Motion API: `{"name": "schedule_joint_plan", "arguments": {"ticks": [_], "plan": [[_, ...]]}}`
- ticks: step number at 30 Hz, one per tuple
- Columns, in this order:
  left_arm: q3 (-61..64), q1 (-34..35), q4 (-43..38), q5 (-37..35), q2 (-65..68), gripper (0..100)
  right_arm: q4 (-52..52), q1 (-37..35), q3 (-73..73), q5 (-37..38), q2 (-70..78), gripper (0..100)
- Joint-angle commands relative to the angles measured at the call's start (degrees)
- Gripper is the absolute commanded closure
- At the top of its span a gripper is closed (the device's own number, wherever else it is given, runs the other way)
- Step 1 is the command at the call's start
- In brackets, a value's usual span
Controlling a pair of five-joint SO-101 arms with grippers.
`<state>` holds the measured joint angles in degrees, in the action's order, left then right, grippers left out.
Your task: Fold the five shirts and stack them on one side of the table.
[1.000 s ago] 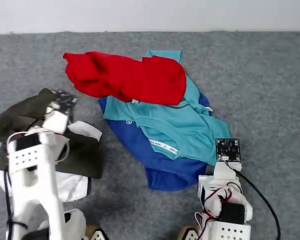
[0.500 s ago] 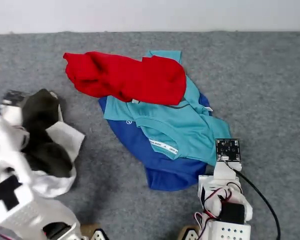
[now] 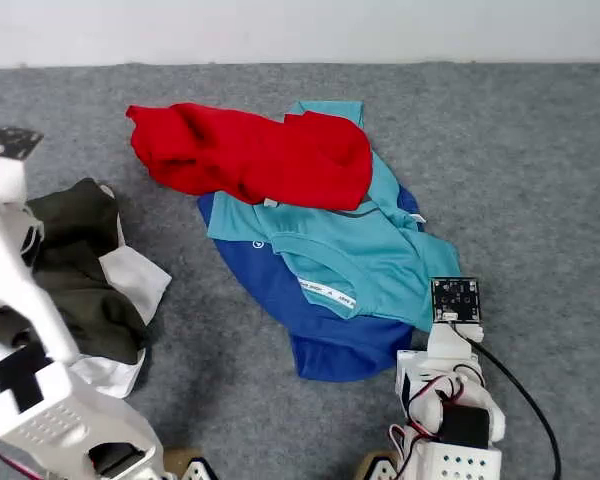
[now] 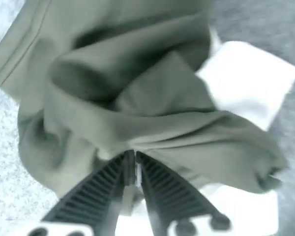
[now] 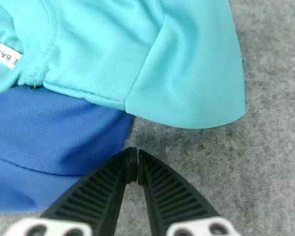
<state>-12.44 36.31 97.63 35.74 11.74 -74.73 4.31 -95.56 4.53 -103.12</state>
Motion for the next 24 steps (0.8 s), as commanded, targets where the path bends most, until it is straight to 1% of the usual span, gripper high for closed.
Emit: {"name": "schedule_joint_plan", "arguments": {"ticks": [1, 3, 6, 9, 11, 15, 17, 20, 24], "plan": [[-3.9, -3.9, 2.9, -1.1, -1.4, 98, -0.1, 0.0, -0.9, -0.6, -0.4, 98.7], [-3.5, -6.6, 2.9, -2.3, -3.3, 96, -0.1, 0.0, -0.9, -0.6, -0.4, 98.7], [0.0, -12.3, 2.9, -2.6, -7.5, 87, -0.1, 0.0, -0.9, -0.6, -0.4, 98.7], [4.1, -19.5, 2.8, -6.4, -12.6, 80, -0.1, 0.0, -0.9, -0.6, -0.4, 98.7], [5.1, -24.7, 2.6, -9.6, -14.7, 77, -0.1, 0.0, -0.9, -0.6, -0.4, 98.7], [5.3, -33.1, -2.3, -17.0, -14.2, 77, -0.1, 0.0, -0.9, -0.6, -0.4, 98.7], [5.3, -36.5, -5.5, -19.4, -12.6, 77, -0.1, 0.0, -0.9, -0.6, -0.4, 98.7], [5.1, -41.0, -9.2, -21.4, -9.0, 77, -0.1, 0.0, -0.9, -0.6, -0.4, 98.7], [5.1, -45.1, -14.9, -22.6, -4.9, 76, -0.1, 0.0, -0.9, -0.6, -0.4, 98.7]]}}
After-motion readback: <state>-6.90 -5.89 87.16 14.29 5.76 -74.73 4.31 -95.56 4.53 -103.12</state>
